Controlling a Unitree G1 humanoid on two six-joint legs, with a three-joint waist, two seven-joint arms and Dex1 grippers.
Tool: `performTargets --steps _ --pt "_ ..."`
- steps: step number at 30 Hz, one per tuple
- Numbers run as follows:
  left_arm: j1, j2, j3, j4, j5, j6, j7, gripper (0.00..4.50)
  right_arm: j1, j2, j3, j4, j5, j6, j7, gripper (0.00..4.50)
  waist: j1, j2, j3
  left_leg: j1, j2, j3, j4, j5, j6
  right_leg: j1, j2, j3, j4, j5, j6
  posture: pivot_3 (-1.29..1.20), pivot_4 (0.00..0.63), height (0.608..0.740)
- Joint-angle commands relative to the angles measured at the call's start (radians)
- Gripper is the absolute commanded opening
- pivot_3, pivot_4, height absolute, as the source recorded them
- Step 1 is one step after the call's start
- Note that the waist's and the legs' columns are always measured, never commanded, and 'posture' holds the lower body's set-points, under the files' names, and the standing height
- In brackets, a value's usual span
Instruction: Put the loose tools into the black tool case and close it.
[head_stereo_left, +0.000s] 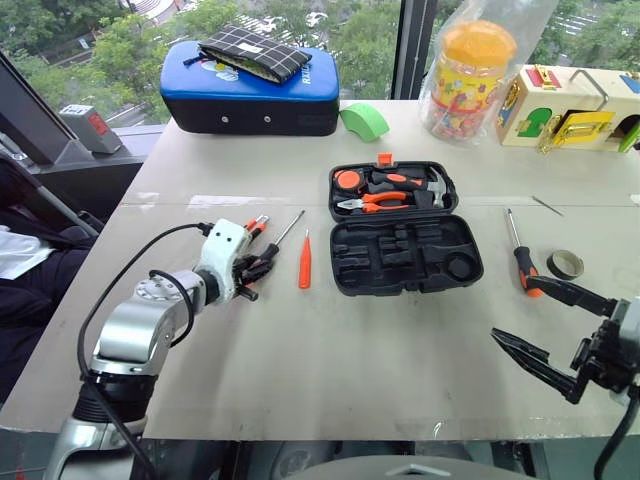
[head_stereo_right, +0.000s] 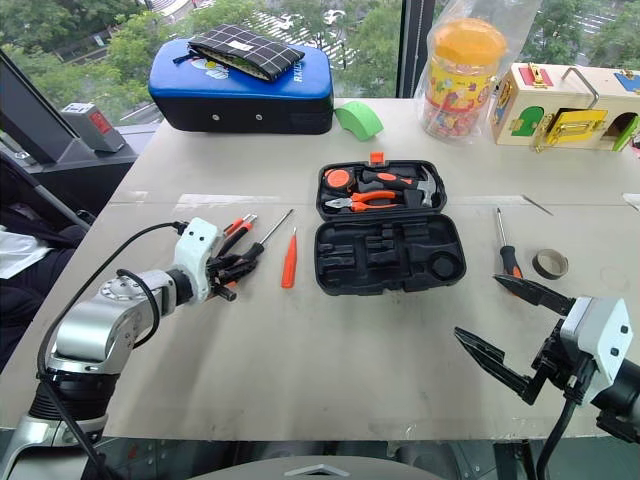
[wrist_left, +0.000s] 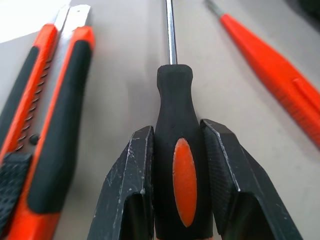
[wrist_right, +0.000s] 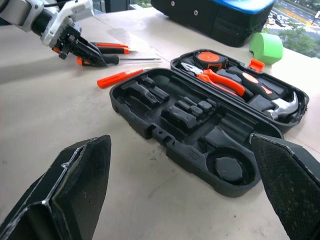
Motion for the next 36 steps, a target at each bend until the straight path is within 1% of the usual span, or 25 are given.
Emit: performTargets --steps 1,3,4,6,8,9,11,13,16,18,22,24,31,34,36 --pt "-0.138 0.033 0.093 -0.052 -0.165 -0.015 -0.179 0.79 0.025 0.025 -0.029 -0.028 -0.009 -0.043 -0.007 4.5 0.003 -0.003 0.002 -0.001 0.0 -0.002 0.001 0.0 0.0 0.0 0.0 -0.002 0.0 0.0 0.0 0.0 0.15 0.74" --pt "-0.206 0.09 0.01 -0.039 -0.155 -0.034 -0.312 0.79 0.036 0.037 -0.037 -0.023 -0.017 -0.052 -0.013 4.5 0.0 -0.003 0.002 -0.002 0.0 -0.004 0.002 0.001 -0.003 0.0 0.0 -0.006 0.001 0.0 0.0 0.0 0.15 0.74" --pt "-0.258 0.106 -0.053 -0.015 -0.122 -0.062 -0.369 0.79 0.042 0.043 -0.042 -0.021 -0.02 -0.058 -0.015 4.5 -0.003 -0.001 0.001 -0.001 0.0 -0.003 0.001 0.002 -0.004 0.0 0.0 -0.007 0.001 0.0 0.0 0.0 0.15 0.74" --pt "-0.354 0.107 -0.167 0.049 -0.039 -0.144 -0.449 0.79 0.052 0.05 -0.05 -0.016 -0.024 -0.066 -0.018 4.5 -0.002 0.002 -0.001 0.0 -0.002 -0.001 0.001 0.002 -0.004 0.001 0.002 -0.007 0.001 0.0 0.0 0.0 0.15 0.74" --pt "-0.465 0.071 -0.291 0.148 0.066 -0.251 -0.518 0.79 0.064 0.057 -0.065 -0.012 -0.03 -0.073 -0.021 4.5 0.0 0.002 -0.001 0.0 -0.004 0.0 0.001 0.003 -0.004 0.001 0.001 -0.006 0.001 0.0 0.0 0.0 0.15 0.74" --pt "-0.535 0.029 -0.352 0.224 0.113 -0.278 -0.54 0.79 0.077 0.061 -0.078 -0.012 -0.032 -0.077 -0.02 4.5 -0.001 0.001 0.0 0.0 -0.004 0.0 0.002 0.002 -0.004 0.002 0.002 -0.006 0.001 0.0 0.0 0.0 0.15 0.74" --pt "-0.633 -0.043 -0.439 0.359 0.195 -0.355 -0.576 0.79 0.104 0.069 -0.106 -0.019 -0.025 -0.079 -0.021 4.5 0.0 -0.001 0.001 0.0 -0.005 -0.001 0.003 0.002 -0.002 0.002 0.002 -0.007 0.002 0.0 0.0 0.0 0.15 0.74" --pt "-0.699 -0.101 -0.491 0.487 0.266 -0.421 -0.581 0.79 0.127 0.077 -0.13 -0.029 -0.02 -0.083 -0.024 4.5 -0.002 -0.002 0.001 -0.001 -0.004 -0.002 0.004 0.001 -0.001 0.002 0.003 -0.008 0.003 0.0 0.0 0.0 0.15 0.74" --pt "-0.764 -0.162 -0.528 0.641 0.342 -0.494 -0.584 0.79 0.156 0.087 -0.154 -0.043 -0.017 -0.088 -0.026 4.5 -0.013 -0.002 0.002 0.0 -0.004 -0.001 0.004 0.001 0.0 0.002 0.003 -0.007 0.003 -0.001 0.001 0.0 0.15 0.74" --pt "-0.786 -0.189 -0.529 0.709 0.374 -0.534 -0.578 0.79 0.167 0.091 -0.161 -0.05 -0.012 -0.087 -0.032 4.5 -0.024 -0.002 0.002 0.0 -0.003 -0.001 0.003 0.001 0.0 0.001 0.004 -0.007 0.003 -0.001 0.001 0.0 0.15 0.74" --pt "-0.802 -0.216 -0.555 0.839 0.453 -0.616 -0.584 0.79 0.178 0.092 -0.171 -0.068 -0.007 -0.081 -0.045 4.5 -0.028 -0.002 0.002 -0.001 -0.003 -0.002 0.002 0.001 0.0 0.001 0.004 -0.008 0.003 -0.001 0.002 0.0 0.15 0.74" --pt "-0.809 -0.228 -0.551 0.878 0.478 -0.65 -0.585 0.79 0.172 0.09 -0.168 -0.07 -0.014 -0.081 -0.057 4.5 -0.028 -0.003 0.003 0.0 -0.003 -0.002 0.003 0.001 0.0 0.001 0.003 -0.007 0.003 -0.001 0.002 0.0 0.15 0.74" --pt "-0.843 -0.249 -0.532 0.969 0.529 -0.673 -0.58 0.79 0.168 0.088 -0.15 -0.082 -0.019 -0.074 -0.078 4.5 -0.022 -0.005 0.004 -0.001 -0.004 -0.003 0.005 0.0 0.0 0.002 0.003 -0.009 0.005 -0.001 0.002 0.0 0.15 0.74" --pt "-0.849 -0.251 -0.545 1.016 0.562 -0.737 -0.568 0.79 0.156 0.084 -0.138 -0.071 -0.028 -0.076 -0.081 4.5 -0.022 -0.005 0.004 -0.001 -0.004 -0.003 0.006 0.0 0.0 0.002 0.003 -0.009 0.005 -0.001 0.002 0.0 0.15 0.74" --pt "-0.855 -0.257 -0.54 1.03 0.574 -0.759 -0.546 1.84 0.148 0.082 -0.133 -0.065 -0.036 -0.079 -0.082 4.5 -0.022 -0.005 0.004 0.0 -0.004 -0.004 0.006 0.0 0.0 0.002 0.003 -0.01 0.006 -0.001 0.002 0.0 0.15 0.74"
